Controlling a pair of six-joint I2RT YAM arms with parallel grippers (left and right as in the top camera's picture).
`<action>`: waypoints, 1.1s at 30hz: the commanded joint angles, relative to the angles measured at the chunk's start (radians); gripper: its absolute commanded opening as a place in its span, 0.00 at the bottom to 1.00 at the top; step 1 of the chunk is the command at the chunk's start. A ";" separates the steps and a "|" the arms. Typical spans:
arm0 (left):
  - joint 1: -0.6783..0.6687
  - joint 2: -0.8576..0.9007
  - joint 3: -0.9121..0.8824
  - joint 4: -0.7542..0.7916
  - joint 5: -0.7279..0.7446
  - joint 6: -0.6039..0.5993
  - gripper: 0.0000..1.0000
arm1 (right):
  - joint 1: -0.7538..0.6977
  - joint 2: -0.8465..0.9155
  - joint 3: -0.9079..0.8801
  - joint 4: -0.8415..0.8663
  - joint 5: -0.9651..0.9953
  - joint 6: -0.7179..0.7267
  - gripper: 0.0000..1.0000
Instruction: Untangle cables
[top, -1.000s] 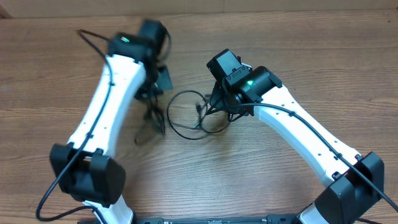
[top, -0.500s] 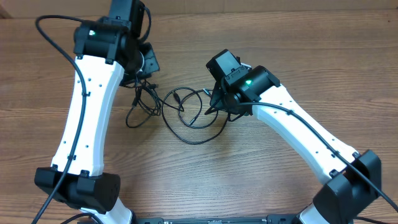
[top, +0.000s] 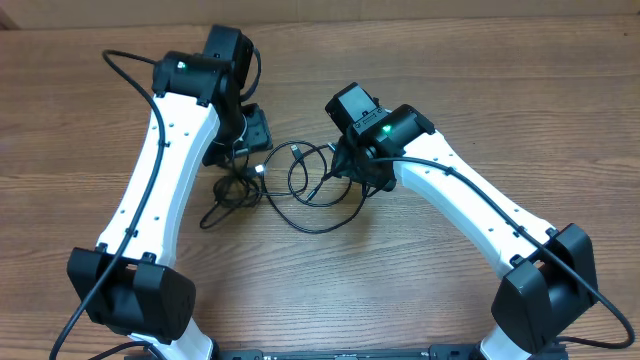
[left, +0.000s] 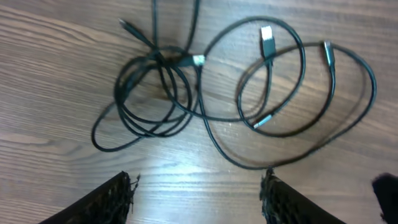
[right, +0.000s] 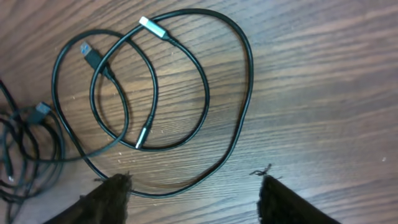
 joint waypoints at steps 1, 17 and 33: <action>-0.007 0.004 -0.015 0.003 0.071 0.087 0.74 | 0.002 -0.003 -0.003 0.003 0.002 -0.001 0.81; -0.007 0.004 -0.259 0.151 -0.039 -0.008 0.83 | 0.002 -0.003 -0.003 -0.005 -0.006 -0.001 0.91; 0.047 0.004 -0.552 0.458 -0.041 -0.282 0.78 | 0.002 -0.003 -0.003 -0.005 -0.028 -0.002 0.91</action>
